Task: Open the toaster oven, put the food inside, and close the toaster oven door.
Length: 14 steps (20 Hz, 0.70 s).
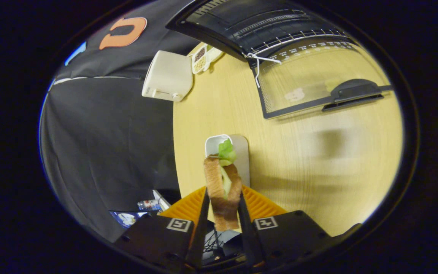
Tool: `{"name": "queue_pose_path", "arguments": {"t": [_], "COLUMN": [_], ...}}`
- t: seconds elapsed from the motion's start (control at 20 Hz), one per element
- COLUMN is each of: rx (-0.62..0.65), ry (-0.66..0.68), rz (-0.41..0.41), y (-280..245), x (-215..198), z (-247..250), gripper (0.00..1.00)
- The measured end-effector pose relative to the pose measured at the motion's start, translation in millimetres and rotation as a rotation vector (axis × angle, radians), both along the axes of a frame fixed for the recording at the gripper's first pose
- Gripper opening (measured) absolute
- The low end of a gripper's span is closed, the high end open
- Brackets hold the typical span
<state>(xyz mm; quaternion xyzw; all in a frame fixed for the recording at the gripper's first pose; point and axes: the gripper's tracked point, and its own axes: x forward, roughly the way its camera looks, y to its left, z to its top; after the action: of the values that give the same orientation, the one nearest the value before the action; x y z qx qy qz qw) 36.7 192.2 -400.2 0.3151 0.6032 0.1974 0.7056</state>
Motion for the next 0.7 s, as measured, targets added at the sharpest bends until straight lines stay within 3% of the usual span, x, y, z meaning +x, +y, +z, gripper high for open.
{"name": "queue_pose_path", "arguments": {"t": [0.15, 0.45, 0.7], "rx": [0.034, 0.15, 0.167], "ry": [-0.016, -0.119, -0.298], "rz": [0.0, -0.057, -0.225], "y": [0, -19, -83], "x": [-4, -4, 20], "z": [20, 97, 149], "gripper": [0.38, 0.35, 0.35]}}
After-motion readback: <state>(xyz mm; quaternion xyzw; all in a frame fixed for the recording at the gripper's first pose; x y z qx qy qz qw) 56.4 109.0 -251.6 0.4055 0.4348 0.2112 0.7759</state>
